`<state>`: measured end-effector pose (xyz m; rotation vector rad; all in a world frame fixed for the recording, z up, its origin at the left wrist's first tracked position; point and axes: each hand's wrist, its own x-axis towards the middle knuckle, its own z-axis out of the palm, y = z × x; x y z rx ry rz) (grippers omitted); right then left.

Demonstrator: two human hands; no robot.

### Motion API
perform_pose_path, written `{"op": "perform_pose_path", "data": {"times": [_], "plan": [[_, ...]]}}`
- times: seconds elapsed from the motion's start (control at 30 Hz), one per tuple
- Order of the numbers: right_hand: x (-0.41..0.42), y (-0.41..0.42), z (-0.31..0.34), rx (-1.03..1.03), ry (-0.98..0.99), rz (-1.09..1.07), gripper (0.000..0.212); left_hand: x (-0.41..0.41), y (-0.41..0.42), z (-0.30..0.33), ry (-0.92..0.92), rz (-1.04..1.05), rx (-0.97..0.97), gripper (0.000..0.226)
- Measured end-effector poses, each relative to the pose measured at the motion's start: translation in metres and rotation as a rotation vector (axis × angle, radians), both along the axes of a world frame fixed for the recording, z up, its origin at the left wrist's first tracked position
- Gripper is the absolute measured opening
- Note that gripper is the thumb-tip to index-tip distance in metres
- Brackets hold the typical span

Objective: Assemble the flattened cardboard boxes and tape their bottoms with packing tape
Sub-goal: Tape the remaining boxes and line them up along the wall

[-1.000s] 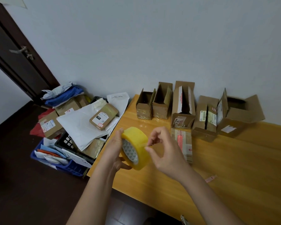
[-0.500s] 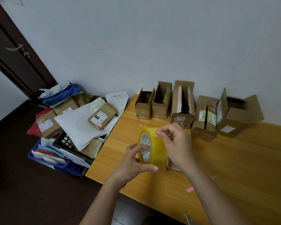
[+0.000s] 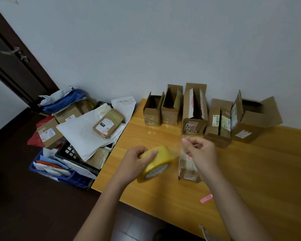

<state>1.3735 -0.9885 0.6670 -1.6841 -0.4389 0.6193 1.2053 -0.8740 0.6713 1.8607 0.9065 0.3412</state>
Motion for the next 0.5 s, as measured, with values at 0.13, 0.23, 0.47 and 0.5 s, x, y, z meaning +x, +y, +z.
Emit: {"op": "perform_pose_path", "data": {"times": [0.13,0.23,0.47,0.5], "plan": [[0.031,-0.019,0.006,-0.018,0.043,-0.179,0.006,-0.01,0.018,-0.021,0.273,-0.014,0.227,0.056],[0.055,-0.037,0.008,0.039,0.038,-0.274,0.008,-0.024,0.026,-0.033,0.32,0.015,0.226,0.056],[0.033,-0.028,-0.008,0.032,0.087,-0.128,0.01,-0.014,0.006,-0.028,0.009,0.033,-0.175,0.031],[0.033,-0.027,-0.008,0.041,0.105,-0.126,0.01,-0.013,0.005,-0.027,-0.024,0.044,-0.226,0.037]]}}
